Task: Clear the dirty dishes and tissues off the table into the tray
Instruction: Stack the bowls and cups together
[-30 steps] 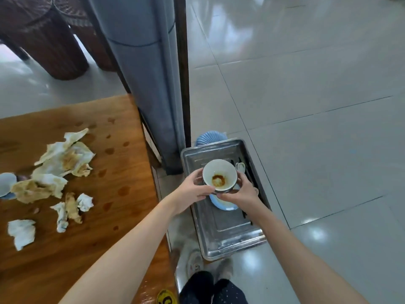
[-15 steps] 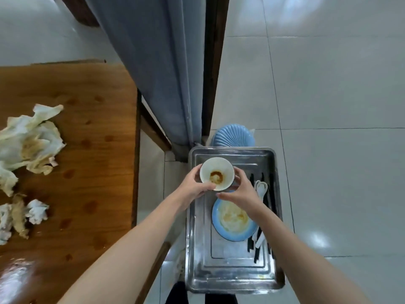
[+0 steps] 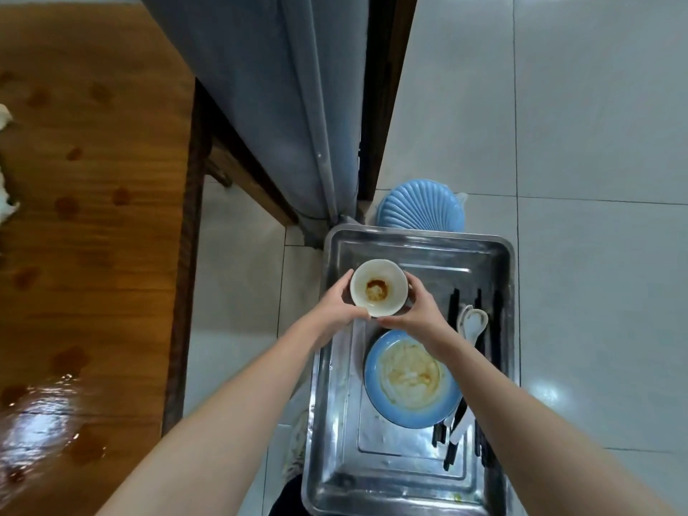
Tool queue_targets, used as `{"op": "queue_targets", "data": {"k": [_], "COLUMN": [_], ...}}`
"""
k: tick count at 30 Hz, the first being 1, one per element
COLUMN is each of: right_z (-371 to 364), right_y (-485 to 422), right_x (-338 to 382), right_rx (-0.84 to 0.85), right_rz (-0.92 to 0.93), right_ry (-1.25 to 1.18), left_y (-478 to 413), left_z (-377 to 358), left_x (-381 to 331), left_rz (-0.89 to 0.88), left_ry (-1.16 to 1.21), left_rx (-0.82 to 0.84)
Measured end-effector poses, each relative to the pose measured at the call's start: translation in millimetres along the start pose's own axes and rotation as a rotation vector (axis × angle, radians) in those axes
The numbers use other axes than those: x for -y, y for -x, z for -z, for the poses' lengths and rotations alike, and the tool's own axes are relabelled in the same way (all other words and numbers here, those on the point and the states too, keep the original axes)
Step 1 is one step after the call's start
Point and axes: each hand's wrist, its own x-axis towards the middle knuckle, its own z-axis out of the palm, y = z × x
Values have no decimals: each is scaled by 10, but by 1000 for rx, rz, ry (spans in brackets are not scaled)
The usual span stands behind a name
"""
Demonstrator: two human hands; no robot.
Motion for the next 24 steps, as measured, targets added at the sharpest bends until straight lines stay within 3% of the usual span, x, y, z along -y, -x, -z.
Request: {"op": "queue_targets", "data": {"k": [5,12,24], "right_z": [24,45,-316], "right_y": [34,486,1858], "right_x": [-37,181,1072], "right_rx": [12,-110,-216], "right_rz": [-42,-69,175], "right_ry": [-34,1,114], "left_y": [102,652,2119], "left_z": [-32,1,333], "left_x": [-34,-198,-540], "left_rz": [21,-6,-222], "left_ry": [-26,-60,-173], "left_rx": [39,34,-88]}}
